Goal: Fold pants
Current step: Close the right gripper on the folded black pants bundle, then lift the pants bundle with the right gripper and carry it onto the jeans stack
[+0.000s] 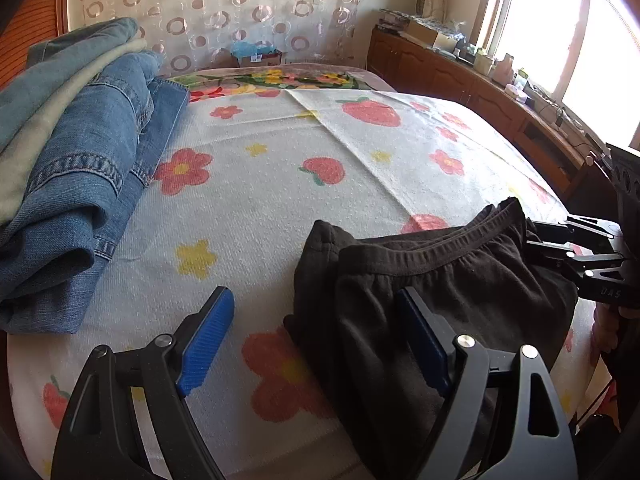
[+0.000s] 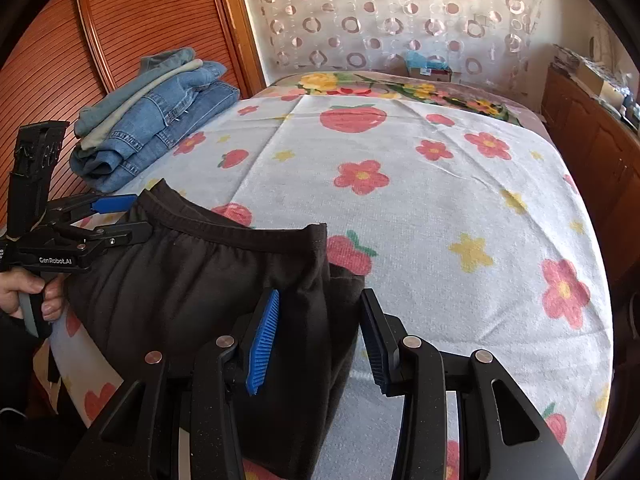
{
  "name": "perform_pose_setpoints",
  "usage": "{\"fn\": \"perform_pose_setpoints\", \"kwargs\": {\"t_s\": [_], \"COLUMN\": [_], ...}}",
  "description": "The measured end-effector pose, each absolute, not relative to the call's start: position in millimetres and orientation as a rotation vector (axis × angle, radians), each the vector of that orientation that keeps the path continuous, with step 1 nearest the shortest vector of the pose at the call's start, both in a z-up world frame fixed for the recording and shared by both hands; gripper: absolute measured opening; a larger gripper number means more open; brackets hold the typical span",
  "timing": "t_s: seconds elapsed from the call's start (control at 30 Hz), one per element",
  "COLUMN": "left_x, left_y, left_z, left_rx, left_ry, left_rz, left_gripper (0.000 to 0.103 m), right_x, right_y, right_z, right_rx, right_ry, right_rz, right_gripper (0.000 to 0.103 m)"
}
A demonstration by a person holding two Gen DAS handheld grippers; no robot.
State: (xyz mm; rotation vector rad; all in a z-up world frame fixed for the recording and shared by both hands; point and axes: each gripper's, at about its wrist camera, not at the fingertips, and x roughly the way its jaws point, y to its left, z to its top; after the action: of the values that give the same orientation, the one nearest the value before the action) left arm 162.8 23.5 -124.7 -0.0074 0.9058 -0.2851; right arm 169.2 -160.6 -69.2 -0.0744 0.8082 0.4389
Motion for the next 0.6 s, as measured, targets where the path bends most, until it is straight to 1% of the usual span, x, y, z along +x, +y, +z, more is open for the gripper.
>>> {"fn": "perform_pose_setpoints", "kwargs": {"t_s": [0.03, 0.1, 0.13, 0.23, 0.27, 0.33, 0.37, 0.4, 0.43, 0.47, 0.53, 0.6], "left_x": [162.8, 162.0, 161.3, 158.9, 158.6, 157.2, 156.4, 155.2, 154.1, 153.2, 151.2, 149.8], "left_y": [23.7, 23.8, 23.4, 21.9, 21.3, 18.8, 17.5, 15.6, 14.1, 13.3, 11.3, 10.6], "left_z": [-124.9, -125.1, -125.0, -123.0, -122.8, -122.8, -122.8, -122.4, -121.3, -120.3, -117.2, -113.0], "left_rx": [-0.008, -0.01, -0.01, -0.026, -0.03, -0.03, -0.025, -0.019, -0.014, -0.012, -0.004, -0.002], "left_ry": [0.902, 0.894, 0.89, 0.886, 0.885, 0.882, 0.88, 0.878, 0.876, 0.873, 0.867, 0.856], "left_rz": [-0.286, -0.286, -0.294, -0.332, -0.337, -0.352, -0.353, -0.357, -0.362, -0.361, -0.356, -0.356], "left_gripper": [0.084, 0.083, 0.076, 0.061, 0.059, 0.047, 0.045, 0.039, 0.034, 0.031, 0.022, 0.019], "right_x": [169.2, 168.7, 168.8, 167.7, 167.5, 167.1, 166.7, 166.3, 165.9, 165.5, 164.9, 163.4], "right_y": [-159.6, -158.8, -158.2, -156.7, -157.0, -156.5, -156.3, -156.3, -156.9, -157.9, -159.9, -160.6], "right_z": [-69.5, -69.9, -70.4, -71.2, -71.4, -71.1, -71.1, -71.3, -71.4, -71.4, -70.7, -68.5], "right_rx": [-0.073, -0.07, -0.071, -0.087, -0.082, -0.078, -0.077, -0.075, -0.072, -0.068, -0.056, -0.05], "right_ry": [0.808, 0.807, 0.805, 0.799, 0.799, 0.8, 0.801, 0.802, 0.801, 0.8, 0.799, 0.792], "right_rz": [0.446, 0.456, 0.46, 0.455, 0.457, 0.458, 0.461, 0.465, 0.467, 0.468, 0.474, 0.48], "right_gripper": [0.042, 0.036, 0.036, 0.033, 0.03, 0.027, 0.023, 0.019, 0.018, 0.016, 0.014, 0.012]}}
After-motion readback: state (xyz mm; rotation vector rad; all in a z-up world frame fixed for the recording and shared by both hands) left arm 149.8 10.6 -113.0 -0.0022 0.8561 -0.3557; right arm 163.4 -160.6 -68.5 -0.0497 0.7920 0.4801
